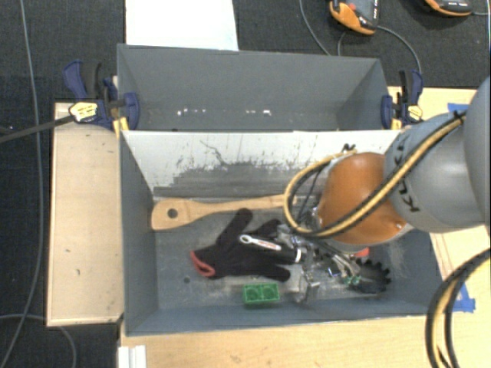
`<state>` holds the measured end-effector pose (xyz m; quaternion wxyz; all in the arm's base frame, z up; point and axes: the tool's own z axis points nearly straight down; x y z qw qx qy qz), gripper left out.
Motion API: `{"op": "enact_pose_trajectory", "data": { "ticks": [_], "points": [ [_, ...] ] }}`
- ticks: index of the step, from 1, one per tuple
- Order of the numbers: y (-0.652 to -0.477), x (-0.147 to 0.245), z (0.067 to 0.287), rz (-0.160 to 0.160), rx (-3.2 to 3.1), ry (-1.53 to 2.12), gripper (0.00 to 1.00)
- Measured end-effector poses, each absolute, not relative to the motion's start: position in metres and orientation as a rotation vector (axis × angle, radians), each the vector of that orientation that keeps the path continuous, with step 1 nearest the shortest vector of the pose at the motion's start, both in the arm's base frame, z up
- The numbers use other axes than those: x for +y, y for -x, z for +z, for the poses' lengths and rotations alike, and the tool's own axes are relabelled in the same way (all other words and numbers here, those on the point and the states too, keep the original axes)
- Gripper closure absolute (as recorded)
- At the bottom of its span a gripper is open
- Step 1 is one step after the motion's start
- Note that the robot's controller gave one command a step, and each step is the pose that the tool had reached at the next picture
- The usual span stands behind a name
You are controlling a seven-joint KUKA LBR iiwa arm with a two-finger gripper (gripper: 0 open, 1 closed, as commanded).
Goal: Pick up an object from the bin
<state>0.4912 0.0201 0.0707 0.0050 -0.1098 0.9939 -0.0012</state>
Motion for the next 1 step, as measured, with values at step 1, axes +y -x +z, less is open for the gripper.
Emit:
{"op": "enact_pose_trajectory", "data": {
  "ticks": [1],
  "points": [
    [-0.5256, 0.054, 0.0707, 0.005, 3.118, 0.277, 0.0]
  ]
}}
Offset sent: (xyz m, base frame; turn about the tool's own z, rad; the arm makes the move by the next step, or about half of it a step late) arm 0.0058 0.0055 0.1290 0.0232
